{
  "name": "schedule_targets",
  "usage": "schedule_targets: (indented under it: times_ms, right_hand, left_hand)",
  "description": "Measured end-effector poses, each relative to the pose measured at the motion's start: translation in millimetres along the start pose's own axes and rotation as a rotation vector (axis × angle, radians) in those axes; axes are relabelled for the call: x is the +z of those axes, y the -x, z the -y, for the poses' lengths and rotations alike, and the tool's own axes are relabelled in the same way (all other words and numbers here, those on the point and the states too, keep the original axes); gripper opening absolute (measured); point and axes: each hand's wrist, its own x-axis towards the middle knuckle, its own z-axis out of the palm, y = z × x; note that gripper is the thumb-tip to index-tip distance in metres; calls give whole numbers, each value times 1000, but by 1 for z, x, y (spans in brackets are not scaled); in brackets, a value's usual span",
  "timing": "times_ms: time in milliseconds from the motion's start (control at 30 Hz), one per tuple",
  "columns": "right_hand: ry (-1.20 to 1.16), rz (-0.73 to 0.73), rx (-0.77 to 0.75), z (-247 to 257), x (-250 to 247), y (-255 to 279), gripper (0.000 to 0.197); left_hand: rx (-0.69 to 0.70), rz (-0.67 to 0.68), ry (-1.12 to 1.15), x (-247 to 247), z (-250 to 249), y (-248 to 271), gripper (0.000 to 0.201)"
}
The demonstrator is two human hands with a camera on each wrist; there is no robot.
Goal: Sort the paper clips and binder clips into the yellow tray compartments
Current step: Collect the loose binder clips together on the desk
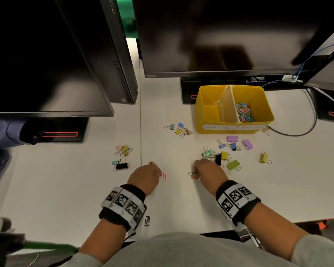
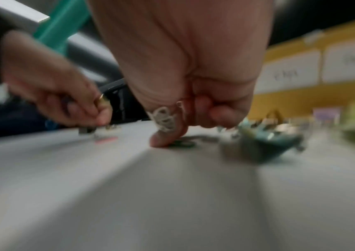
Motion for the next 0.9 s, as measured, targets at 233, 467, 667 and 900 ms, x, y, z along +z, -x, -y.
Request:
schedule_targets:
  times_ms: [233,467,667,900]
  right_hand:
    - [4,90,-129,-3,-7,2,6]
    - [-859,58,52,-45,-81,-1,28]
    - [-587,-487,295,-100,-160,-26,12]
    - [-838,-416,340,-137,-167,-42,47]
  left_hand:
    - [-51,-51,-392,24,-27,-13,43]
    - [-142,43,-280,28,-32,-25,24]
    - [73,91,149,-9,-133,-32,37]
    - [71,220,675,-6,-291,-88,36]
